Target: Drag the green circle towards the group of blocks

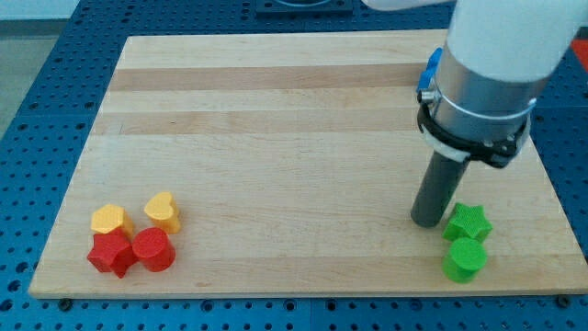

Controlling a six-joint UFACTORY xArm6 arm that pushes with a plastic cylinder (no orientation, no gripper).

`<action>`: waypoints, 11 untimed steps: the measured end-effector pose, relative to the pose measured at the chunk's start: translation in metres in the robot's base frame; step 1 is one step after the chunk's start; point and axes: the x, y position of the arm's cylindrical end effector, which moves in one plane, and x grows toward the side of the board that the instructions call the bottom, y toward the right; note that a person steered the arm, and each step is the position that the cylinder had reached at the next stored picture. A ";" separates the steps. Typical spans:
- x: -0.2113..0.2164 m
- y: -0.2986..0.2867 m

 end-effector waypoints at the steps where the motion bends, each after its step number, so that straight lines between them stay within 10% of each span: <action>1: -0.037 0.026; 4: 0.085 0.141; 11: 0.063 -0.144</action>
